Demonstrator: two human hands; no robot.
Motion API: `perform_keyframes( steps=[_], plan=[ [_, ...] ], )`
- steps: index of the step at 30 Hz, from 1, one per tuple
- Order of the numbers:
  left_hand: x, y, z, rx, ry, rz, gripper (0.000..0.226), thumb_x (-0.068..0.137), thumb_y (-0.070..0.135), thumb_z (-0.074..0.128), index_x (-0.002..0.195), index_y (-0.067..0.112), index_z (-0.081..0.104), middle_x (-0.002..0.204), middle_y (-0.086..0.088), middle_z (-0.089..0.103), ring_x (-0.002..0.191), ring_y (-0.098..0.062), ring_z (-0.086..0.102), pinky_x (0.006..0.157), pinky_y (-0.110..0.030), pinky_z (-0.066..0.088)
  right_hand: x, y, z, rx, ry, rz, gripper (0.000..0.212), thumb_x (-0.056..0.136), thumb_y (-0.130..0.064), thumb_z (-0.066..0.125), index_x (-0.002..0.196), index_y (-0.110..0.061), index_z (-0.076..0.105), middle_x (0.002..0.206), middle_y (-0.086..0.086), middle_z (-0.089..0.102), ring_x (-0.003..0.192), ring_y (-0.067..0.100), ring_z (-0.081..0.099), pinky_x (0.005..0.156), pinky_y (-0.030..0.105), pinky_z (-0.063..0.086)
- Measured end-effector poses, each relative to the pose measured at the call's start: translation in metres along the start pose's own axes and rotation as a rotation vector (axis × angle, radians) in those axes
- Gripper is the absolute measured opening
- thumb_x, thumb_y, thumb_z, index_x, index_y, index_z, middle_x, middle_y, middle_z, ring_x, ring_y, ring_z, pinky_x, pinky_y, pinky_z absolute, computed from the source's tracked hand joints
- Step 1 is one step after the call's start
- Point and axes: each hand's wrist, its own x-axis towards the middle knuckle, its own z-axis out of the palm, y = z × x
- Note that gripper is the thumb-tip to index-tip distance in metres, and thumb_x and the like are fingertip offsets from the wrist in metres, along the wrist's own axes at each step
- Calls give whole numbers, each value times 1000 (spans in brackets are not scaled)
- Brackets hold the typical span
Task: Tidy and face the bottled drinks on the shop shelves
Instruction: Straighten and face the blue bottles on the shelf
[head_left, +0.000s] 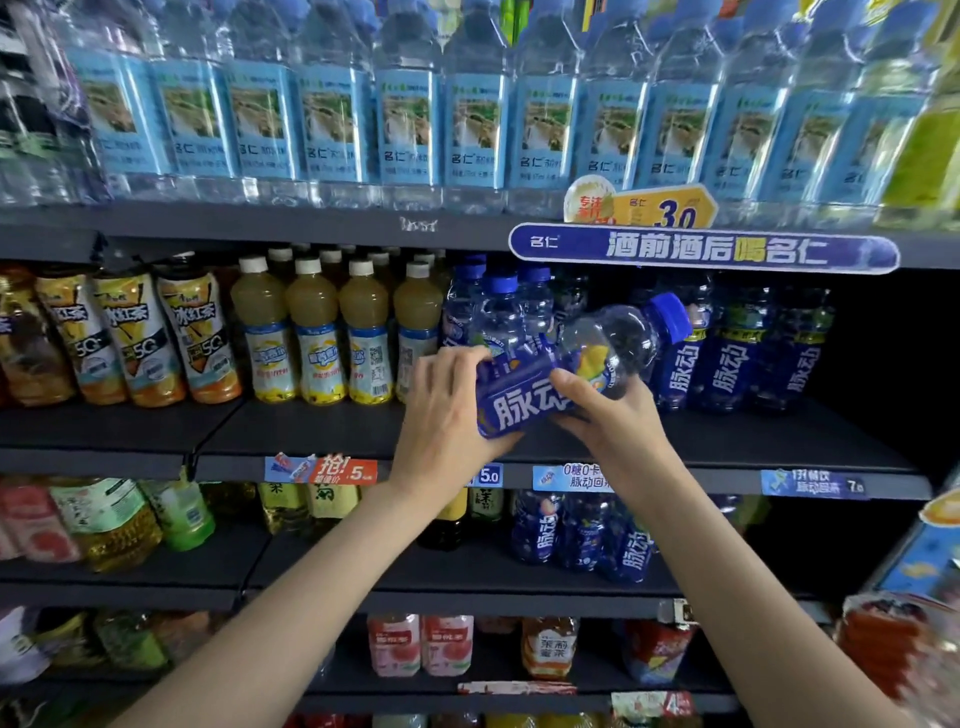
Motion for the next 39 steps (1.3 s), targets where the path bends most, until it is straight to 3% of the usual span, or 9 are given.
perform_keyframes(
  steps=[4,7,11,15,20,30,33,36,39],
  plan=[
    [4,2,11,-197,-166,-22,76,66,31,82,125,3,44,121,-10,48,114,-22,46,92,-20,32,8,-6,-22,-311,13,-199,65,59,-21,86,116,-27,55,113,-1,66,107,17,63,90,33,51],
    [4,0,24,-283,-176,-112,68,74,26,77,128,3,42,126,-8,47,117,-19,47,95,-17,32,13,-11,-32,-572,-49,-312,70,63,-8,86,120,-21,48,109,-9,64,97,-2,63,82,16,49],
    [6,-12,38,-317,-149,-249,63,76,25,75,126,4,42,125,-8,46,113,-20,50,92,-22,39,17,-9,-46,-701,-62,-391,80,65,-8,85,126,-35,40,118,-7,61,108,11,61,91,27,51],
    [12,-18,48,-332,-120,-353,66,76,27,75,126,4,40,124,-9,46,112,-19,48,91,-21,36,21,-11,-62,-647,58,-299,75,66,-12,84,128,-22,44,111,-14,62,101,7,63,87,23,52],
    [27,-23,66,-336,-121,-409,68,74,25,77,125,1,39,124,-14,44,116,-27,47,98,-34,40,35,0,-87,-536,333,-136,59,68,-16,84,116,-16,51,110,1,66,99,20,64,90,45,53],
    [58,-29,89,-306,-152,-574,75,76,30,75,131,0,34,132,-15,45,124,-29,42,99,-34,34,100,10,-122,-854,478,-60,83,74,-22,80,143,-13,33,124,14,57,112,34,55,89,48,48],
    [59,-34,92,-325,-143,-569,76,74,31,77,130,2,36,130,-14,46,122,-28,44,97,-31,36,105,13,-119,-898,575,-75,84,78,-20,76,144,-7,27,138,19,41,124,37,42,97,43,37],
    [57,-40,93,-330,-116,-548,77,71,32,80,128,4,37,126,-12,46,119,-26,46,91,-26,35,92,23,-95,-978,678,-415,68,83,-13,72,138,-1,35,139,20,33,126,33,35,95,22,31],
    [56,-43,95,-304,-78,-491,79,67,33,82,124,3,38,121,-13,48,116,-26,47,90,-27,37,101,49,-68,-1003,445,-505,52,82,-8,70,127,1,45,129,18,42,120,29,40,89,10,23]
  ],
)
